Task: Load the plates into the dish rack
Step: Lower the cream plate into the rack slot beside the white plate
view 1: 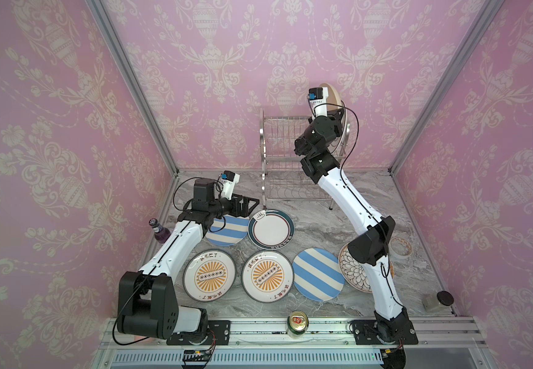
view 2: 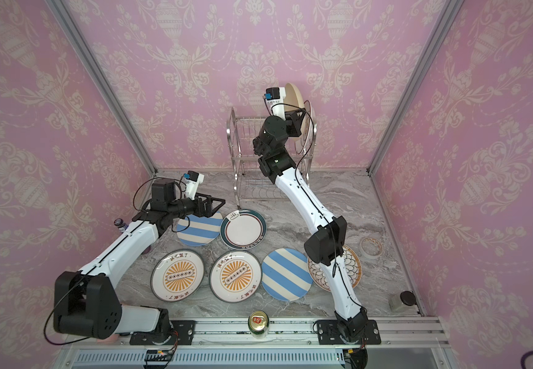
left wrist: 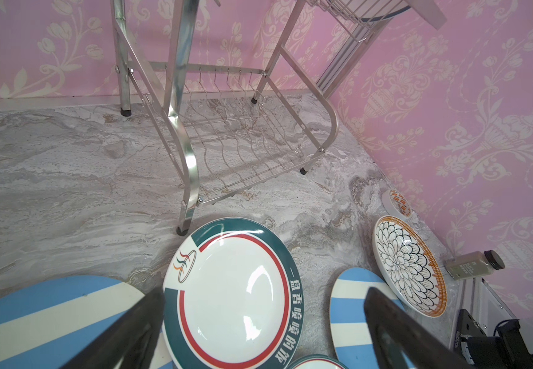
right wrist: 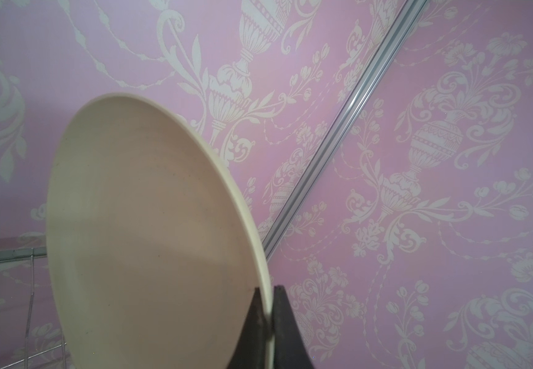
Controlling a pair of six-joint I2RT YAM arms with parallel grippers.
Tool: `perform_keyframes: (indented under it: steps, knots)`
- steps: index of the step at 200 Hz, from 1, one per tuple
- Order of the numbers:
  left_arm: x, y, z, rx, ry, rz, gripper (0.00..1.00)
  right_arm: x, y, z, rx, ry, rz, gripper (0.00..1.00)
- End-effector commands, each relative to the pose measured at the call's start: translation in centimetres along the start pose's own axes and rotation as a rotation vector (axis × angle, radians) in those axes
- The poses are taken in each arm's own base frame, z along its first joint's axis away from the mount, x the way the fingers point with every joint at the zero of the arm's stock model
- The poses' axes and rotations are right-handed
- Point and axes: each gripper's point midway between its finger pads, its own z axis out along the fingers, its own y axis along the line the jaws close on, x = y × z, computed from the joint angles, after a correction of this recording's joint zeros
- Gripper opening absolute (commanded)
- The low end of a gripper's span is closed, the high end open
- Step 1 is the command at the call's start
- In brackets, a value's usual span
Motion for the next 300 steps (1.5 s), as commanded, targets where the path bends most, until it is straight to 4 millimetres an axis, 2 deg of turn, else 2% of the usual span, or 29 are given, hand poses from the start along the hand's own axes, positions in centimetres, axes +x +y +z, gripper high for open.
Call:
perform_keyframes:
  steps: [1, 52, 104, 158, 204, 262, 300]
  knots:
    - [-0.5, -1.0, 0.2, 0.052, -0.009, 0.024, 0.99, 0.2, 0.0, 0.5, 0.007, 0.003, 0.087, 0.00]
    - [-0.5, -1.3, 0.3, 0.076, -0.021, 0.026, 0.99, 1.1, 1.4, 0.7, 0.007, 0.011, 0.091, 0.00]
    - [-0.2, -1.2, 0.6, 0.091, -0.012, 0.020, 0.99, 1.8, 1.8, 1.4, 0.030, 0.015, 0.090, 0.00]
    - [-0.1, -1.3, 0.9, 0.115, -0.014, 0.007, 0.99, 1.2, 1.1, 2.4, 0.033, -0.016, 0.072, 0.00]
    - [-0.2, -1.7, 0.8, 0.129, -0.011, 0.007, 0.99, 0.5, 1.7, 2.5, 0.019, -0.052, -0.001, 0.00]
    - [-0.5, -2.2, 0.5, 0.148, -0.016, 0.002, 0.99, 2.9, 3.5, 3.0, 0.034, 0.000, -0.094, 0.00]
    - [-0.5, -2.4, 0.4, 0.153, -0.018, 0.006, 0.99, 3.1, 3.6, 3.1, 0.031, 0.004, -0.076, 0.00]
